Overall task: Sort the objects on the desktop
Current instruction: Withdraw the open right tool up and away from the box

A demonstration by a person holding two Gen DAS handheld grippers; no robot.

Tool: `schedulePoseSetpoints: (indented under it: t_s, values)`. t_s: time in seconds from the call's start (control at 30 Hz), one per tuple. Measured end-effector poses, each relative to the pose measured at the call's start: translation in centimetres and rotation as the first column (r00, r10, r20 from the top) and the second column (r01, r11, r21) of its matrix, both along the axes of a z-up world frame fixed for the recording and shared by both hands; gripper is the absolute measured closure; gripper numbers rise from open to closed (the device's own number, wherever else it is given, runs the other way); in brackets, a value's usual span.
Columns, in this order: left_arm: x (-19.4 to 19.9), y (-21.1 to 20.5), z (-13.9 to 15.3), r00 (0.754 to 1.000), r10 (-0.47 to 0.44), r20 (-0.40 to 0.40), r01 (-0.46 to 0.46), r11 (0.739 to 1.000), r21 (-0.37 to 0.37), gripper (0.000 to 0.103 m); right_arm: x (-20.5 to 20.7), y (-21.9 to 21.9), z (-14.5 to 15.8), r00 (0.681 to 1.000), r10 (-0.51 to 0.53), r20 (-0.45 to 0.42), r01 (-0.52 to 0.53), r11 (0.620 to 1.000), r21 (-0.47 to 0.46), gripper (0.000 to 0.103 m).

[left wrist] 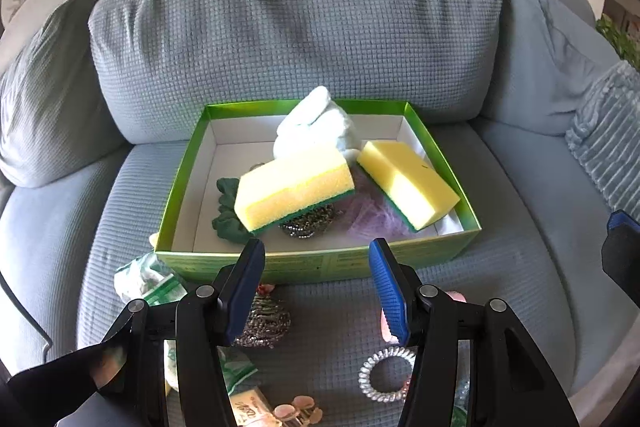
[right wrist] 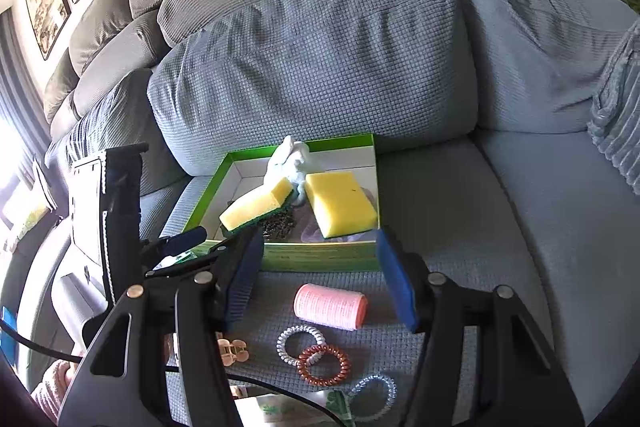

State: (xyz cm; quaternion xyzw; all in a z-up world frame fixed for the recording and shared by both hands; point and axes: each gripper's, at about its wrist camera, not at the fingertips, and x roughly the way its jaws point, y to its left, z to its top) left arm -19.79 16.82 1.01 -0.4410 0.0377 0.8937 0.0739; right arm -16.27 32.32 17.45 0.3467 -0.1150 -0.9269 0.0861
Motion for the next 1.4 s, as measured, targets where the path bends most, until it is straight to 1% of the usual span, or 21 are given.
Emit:
schedulePoseSetpoints:
  t_s: [0.1, 0.17, 0.23, 0.27, 0.3, 0.53, 0.6, 0.7, 0.87, 0.97, 1.27, 1.4]
  values:
    - [-0.1, 0.3, 0.0, 1.0, 0.006, 0.0, -0.006, 1.0, -0.017, 0.048, 0.2, 0.1, 0.1, 1.0, -0.003, -0.005, 0.003, 1.0, 0.011, 0.043]
    - [-0.1, 0.3, 0.0, 1.0, 0.01, 0.005, -0.01, 1.0, -0.015, 0.048, 0.4, 0.1, 0.1, 1.0, -0.004, -0.007, 0.004, 1.0, 0.011, 0.041]
    - [-0.2, 0.3, 0.0, 1.0, 0.011, 0.014, -0.011, 1.0, -0.012, 0.043, 0.5, 0.3, 0.1, 1.0, -0.005, -0.01, 0.005, 1.0, 0.009, 0.041]
    - [-0.2, 0.3, 0.0, 1.0, 0.017, 0.013, -0.016, 1.0, -0.015, 0.035, 0.6, 0.3, 0.1, 1.0, -0.008, -0.013, 0.008, 1.0, 0.011, 0.041]
    - [-0.1, 0.3, 0.0, 1.0, 0.018, 0.008, -0.018, 1.0, -0.015, 0.031, 0.6, 0.3, 0.2, 1.0, -0.01, -0.015, 0.011, 1.0, 0.013, 0.041]
    - [-0.1, 0.2, 0.3, 1.0, 0.017, 0.013, -0.017, 1.0, 0.009, 0.031, 1.1, 0.4, 0.4, 0.999, -0.013, -0.029, 0.013, 1.0, 0.018, 0.04]
    - [-0.1, 0.4, 0.3, 1.0, 0.011, 0.015, -0.011, 1.0, -0.007, 0.031, 1.2, 0.4, 0.5, 0.999, -0.011, -0.033, 0.011, 1.0, 0.016, 0.04]
    - [0.0, 0.6, 0.3, 1.0, 0.002, 0.014, -0.002, 1.0, -0.004, 0.031, 1.4, 0.5, 0.5, 0.999, -0.013, -0.039, 0.013, 1.0, 0.013, 0.04]
    - [0.1, 1.0, 0.3, 1.0, -0.005, 0.007, 0.005, 1.0, -0.029, 0.031, 1.5, 0.7, 0.5, 0.999, -0.015, -0.043, 0.015, 1.0, 0.007, 0.04]
    - [-0.1, 0.9, 0.1, 1.0, -0.003, 0.022, 0.004, 1.0, -0.013, 0.031, 1.7, 0.8, 0.5, 0.999, -0.014, -0.043, 0.014, 1.0, 0.011, 0.04]
    - [-0.2, 0.9, 0.1, 1.0, 0.006, 0.027, -0.005, 1.0, -0.029, 0.031, 1.8, 0.5, 0.7, 0.999, -0.012, -0.05, 0.013, 1.0, 0.025, 0.04]
    - [-0.3, 0.9, -0.2, 0.999, 0.004, 0.045, -0.004, 1.0, -0.014, 0.031, 1.8, 0.4, 0.6, 0.999, -0.01, -0.048, 0.012, 1.0, 0.029, 0.039]
